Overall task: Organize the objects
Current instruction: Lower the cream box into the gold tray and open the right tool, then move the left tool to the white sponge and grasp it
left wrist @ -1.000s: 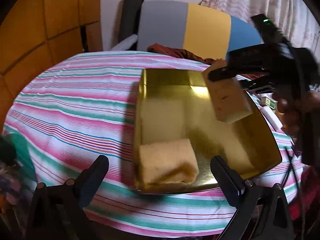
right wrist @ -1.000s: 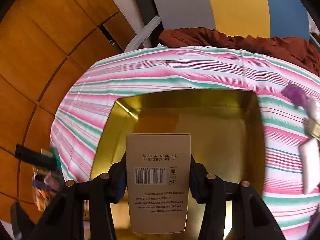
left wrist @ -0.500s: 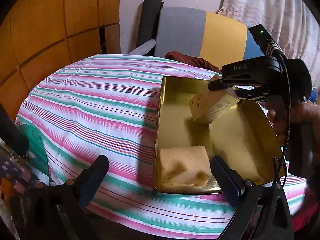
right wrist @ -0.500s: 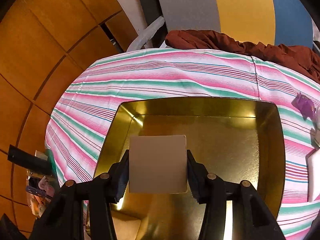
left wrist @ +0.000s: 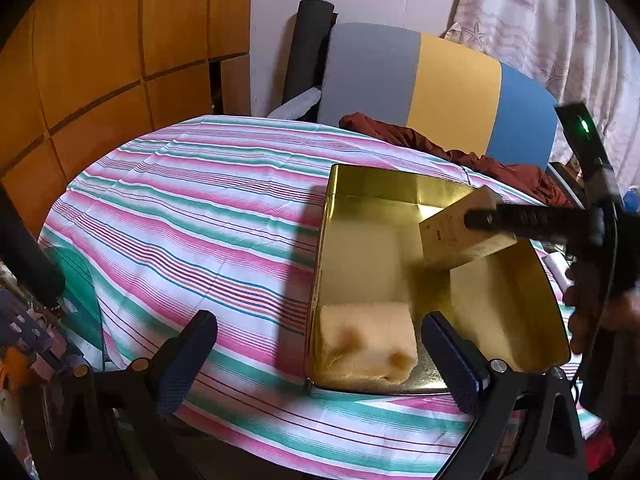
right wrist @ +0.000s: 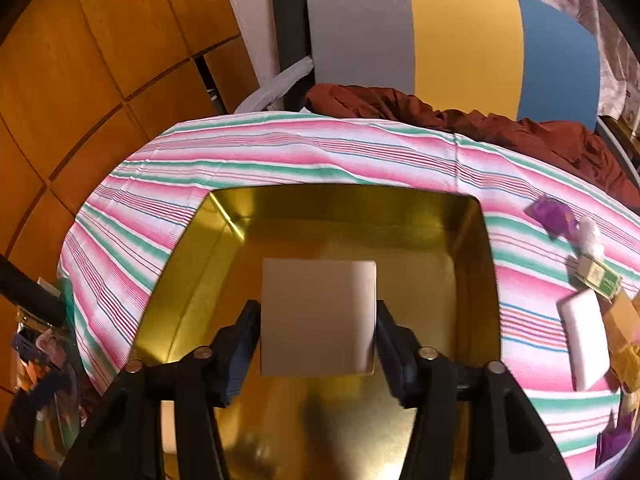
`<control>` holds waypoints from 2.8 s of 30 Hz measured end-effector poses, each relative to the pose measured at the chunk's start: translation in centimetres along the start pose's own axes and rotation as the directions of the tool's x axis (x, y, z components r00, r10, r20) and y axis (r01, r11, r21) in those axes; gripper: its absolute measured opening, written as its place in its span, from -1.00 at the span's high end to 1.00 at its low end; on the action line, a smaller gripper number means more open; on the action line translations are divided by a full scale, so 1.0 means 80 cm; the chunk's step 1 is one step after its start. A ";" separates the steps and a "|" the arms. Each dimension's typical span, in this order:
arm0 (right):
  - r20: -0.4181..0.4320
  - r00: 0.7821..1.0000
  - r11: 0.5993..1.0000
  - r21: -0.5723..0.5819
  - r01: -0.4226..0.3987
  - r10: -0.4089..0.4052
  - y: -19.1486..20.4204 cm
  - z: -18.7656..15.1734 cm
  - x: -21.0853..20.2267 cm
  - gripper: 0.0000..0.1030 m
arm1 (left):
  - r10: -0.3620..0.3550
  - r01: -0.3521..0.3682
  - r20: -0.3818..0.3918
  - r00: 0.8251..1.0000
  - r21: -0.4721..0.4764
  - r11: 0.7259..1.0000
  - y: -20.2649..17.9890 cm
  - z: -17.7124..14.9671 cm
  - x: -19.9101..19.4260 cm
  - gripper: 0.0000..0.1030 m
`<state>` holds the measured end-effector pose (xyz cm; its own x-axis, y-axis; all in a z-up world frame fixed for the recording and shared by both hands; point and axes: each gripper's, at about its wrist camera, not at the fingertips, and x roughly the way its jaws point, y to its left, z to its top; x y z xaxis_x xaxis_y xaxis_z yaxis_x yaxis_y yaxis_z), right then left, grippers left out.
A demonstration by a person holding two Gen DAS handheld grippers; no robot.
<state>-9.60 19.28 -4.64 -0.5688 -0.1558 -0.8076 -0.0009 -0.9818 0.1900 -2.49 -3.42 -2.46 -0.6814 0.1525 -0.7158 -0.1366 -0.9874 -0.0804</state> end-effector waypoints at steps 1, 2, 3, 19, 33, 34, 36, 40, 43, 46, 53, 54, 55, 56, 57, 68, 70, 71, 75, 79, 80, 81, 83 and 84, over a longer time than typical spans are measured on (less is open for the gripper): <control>0.006 1.000 1.000 0.005 0.003 -0.003 -0.003 -0.005 -0.003 -0.28 | -0.001 0.001 0.003 1.000 -0.001 1.000 0.000 0.000 -0.001 -0.99; 0.014 1.000 1.000 0.010 0.006 -0.007 -0.005 -0.009 -0.006 -0.31 | 0.005 -0.005 0.007 1.000 -0.004 1.000 -0.001 0.000 -0.002 -0.99; 0.024 1.000 1.000 0.014 0.008 -0.008 -0.007 -0.013 -0.010 -0.31 | 0.011 -0.011 0.008 1.000 -0.007 1.000 -0.001 0.000 -0.003 -0.99; 0.169 0.962 0.971 0.140 0.194 -0.216 -0.101 -0.092 -0.095 -0.44 | -0.103 0.103 -0.009 0.995 -0.013 0.995 -0.022 0.010 0.002 -0.99; 0.013 0.932 0.889 0.306 0.342 -0.363 -0.259 -0.159 -0.167 -0.44 | -0.304 0.304 -0.028 0.952 0.204 0.931 -0.148 0.054 -0.010 -1.00; 0.005 0.930 0.881 0.322 0.346 -0.367 -0.276 -0.158 -0.176 -0.44 | -0.319 0.319 -0.036 0.947 0.227 0.920 -0.163 0.057 -0.010 -1.00; 0.003 0.921 0.861 0.356 0.364 -0.390 -0.308 -0.154 -0.193 -0.44 | -0.351 0.353 -0.058 0.935 0.260 0.899 -0.191 0.063 -0.007 -0.99; 0.036 0.891 0.817 0.417 0.399 -0.453 -0.361 -0.148 -0.216 -0.44 | -0.363 0.392 -0.149 0.920 0.312 0.866 -0.260 0.072 0.009 -1.00; 0.089 0.910 0.786 0.543 0.296 -0.404 -0.401 -0.156 -0.226 -0.47 | -0.349 0.400 -0.205 0.915 0.337 0.852 -0.311 0.077 0.024 -1.00; 0.125 0.922 0.736 0.645 0.206 -0.367 -0.428 -0.171 -0.229 -0.50 | -0.325 0.404 -0.260 0.909 0.360 0.841 -0.364 0.081 0.046 -1.00; 0.226 0.922 0.709 0.702 0.071 -0.316 -0.442 -0.184 -0.246 -0.55 | -0.252 0.388 -0.383 0.889 0.336 0.858 -0.457 0.069 0.125 -0.88; 0.231 0.924 0.711 0.700 0.059 -0.304 -0.443 -0.183 -0.245 -0.55 | -0.230 0.372 -0.397 0.889 0.330 0.867 -0.468 0.065 0.140 -0.86; 0.234 0.927 0.713 0.699 0.049 -0.292 -0.443 -0.183 -0.244 -0.55 | -0.217 0.362 -0.405 0.888 0.326 0.873 -0.475 0.062 0.148 -0.86; 0.236 0.928 0.715 0.698 0.045 -0.289 -0.443 -0.183 -0.244 -0.55 | -0.211 0.359 -0.409 0.888 0.328 0.874 -0.483 0.059 0.156 -0.86; 0.242 0.928 0.719 0.694 0.039 -0.284 -0.442 -0.183 -0.244 -0.55 | -0.195 0.346 -0.409 0.891 0.337 0.876 -0.494 0.055 0.165 -0.86; 0.245 0.937 0.722 0.692 0.012 -0.250 -0.446 -0.181 -0.239 -0.55 | -0.123 0.284 -0.487 0.865 0.273 0.919 -0.532 0.039 0.239 -0.97; 0.249 0.936 0.719 0.695 0.007 -0.249 -0.446 -0.183 -0.240 -0.55 | -0.129 0.294 -0.461 0.878 0.307 0.905 -0.529 0.034 0.236 -0.98; 0.250 0.935 0.715 0.699 0.006 -0.253 -0.445 -0.182 -0.240 -0.55 | -0.134 0.299 -0.453 0.881 0.314 0.901 -0.526 0.032 0.233 -0.96; 0.249 0.934 0.702 0.712 0.004 -0.257 -0.448 -0.184 -0.240 -0.55 | -0.178 0.341 -0.434 0.883 0.335 0.878 -0.504 0.022 0.211 -0.59; 0.228 0.936 0.710 0.703 0.031 -0.267 -0.445 -0.181 -0.237 -0.55 | -0.213 0.374 -0.429 0.878 0.335 0.865 -0.475 0.009 0.187 -0.24; 0.223 0.936 0.713 0.700 0.040 -0.272 -0.444 -0.180 -0.237 -0.55 | -0.222 0.378 -0.423 0.879 0.333 0.864 -0.469 0.006 0.184 -0.22; 0.219 0.936 0.717 0.695 0.048 -0.275 -0.443 -0.179 -0.236 -0.55 | -0.232 0.383 -0.415 0.880 0.330 0.863 -0.464 0.003 0.183 -0.22; 0.210 0.936 0.723 0.688 0.063 -0.281 -0.441 -0.179 -0.235 -0.55 | -0.254 0.394 -0.398 0.882 0.322 0.861 -0.457 -0.002 0.179 -0.21; 0.203 0.936 0.726 0.683 0.074 -0.287 -0.439 -0.178 -0.234 -0.55 | -0.255 0.393 -0.398 0.881 0.316 0.863 -0.457 -0.001 0.179 -0.21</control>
<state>12.79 55.16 -4.14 -0.6993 0.1579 -0.6971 -0.6050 -0.6502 0.4596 -7.22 34.86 -9.85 -0.2798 0.3696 -0.8861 -0.6132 -0.7790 -0.1312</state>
